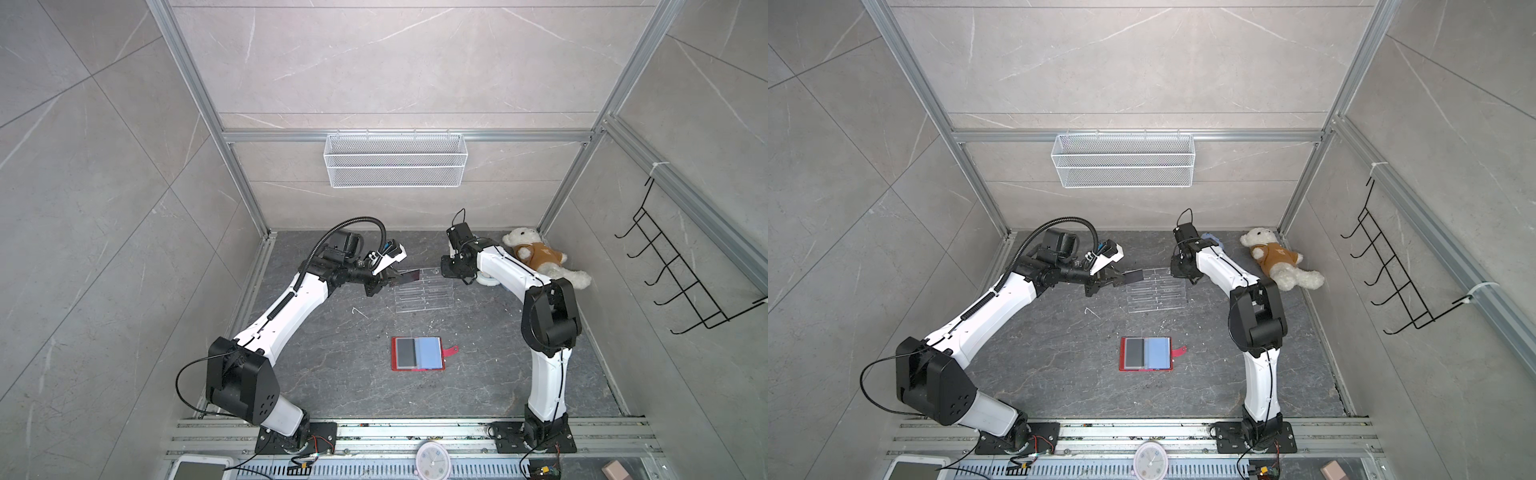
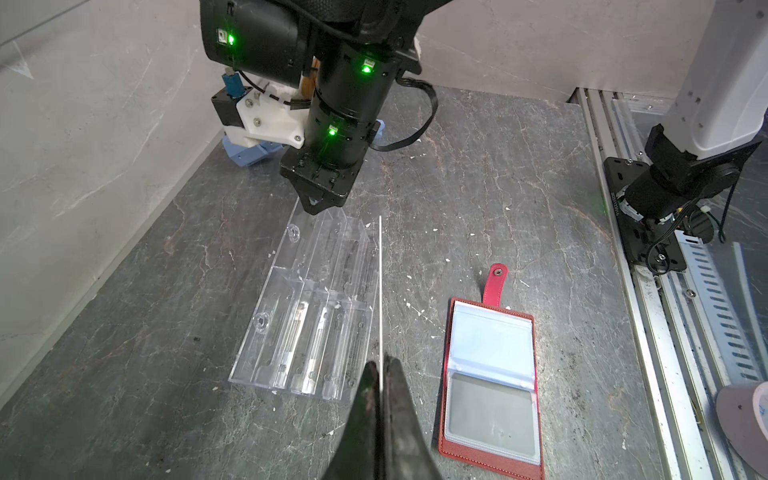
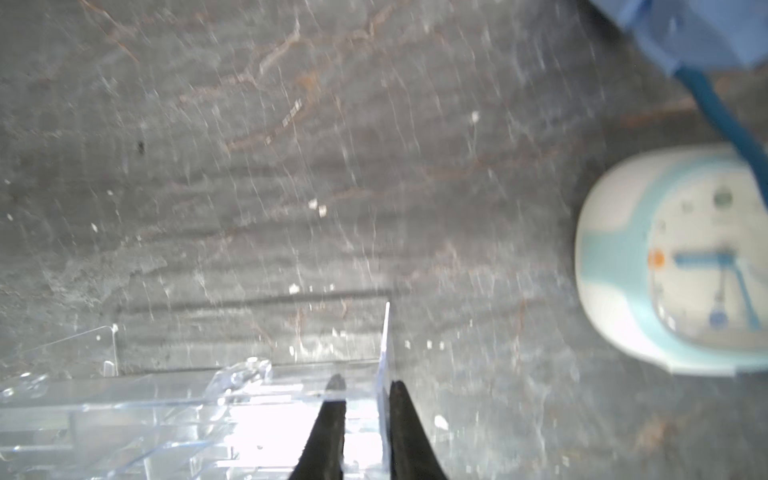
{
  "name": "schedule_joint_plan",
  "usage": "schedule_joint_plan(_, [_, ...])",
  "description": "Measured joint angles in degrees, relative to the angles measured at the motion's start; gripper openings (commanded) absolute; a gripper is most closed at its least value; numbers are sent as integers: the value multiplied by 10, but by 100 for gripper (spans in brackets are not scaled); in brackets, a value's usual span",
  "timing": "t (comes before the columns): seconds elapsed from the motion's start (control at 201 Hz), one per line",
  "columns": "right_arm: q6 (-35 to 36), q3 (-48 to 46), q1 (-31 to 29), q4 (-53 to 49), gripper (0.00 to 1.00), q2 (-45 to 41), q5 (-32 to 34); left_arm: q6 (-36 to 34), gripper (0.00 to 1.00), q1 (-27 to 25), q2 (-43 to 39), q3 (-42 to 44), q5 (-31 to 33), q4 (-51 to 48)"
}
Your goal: Take the credit cards out of the card holder
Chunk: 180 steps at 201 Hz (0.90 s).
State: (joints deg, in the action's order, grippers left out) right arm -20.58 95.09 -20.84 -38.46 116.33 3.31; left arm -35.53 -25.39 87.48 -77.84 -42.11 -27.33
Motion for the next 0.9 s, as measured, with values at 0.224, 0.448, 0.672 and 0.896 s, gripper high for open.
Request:
schedule_joint_plan(0.224, [-53,-53,-27,21,9,-34,26,2,0,-5,2,0,0,5])
schedule_joint_plan(0.448, [-92,-73,-36,45,28,-43,45,3,0,-11,18,0,0,5])
schedule_joint_plan(0.672, [-111,-102,-40,67,64,-70,33,1,0,-14,41,-10,0,-4])
schedule_joint_plan(0.896, [-82,-155,-39,106,100,-176,37,-7,0,-17,65,-55,-1,-31])
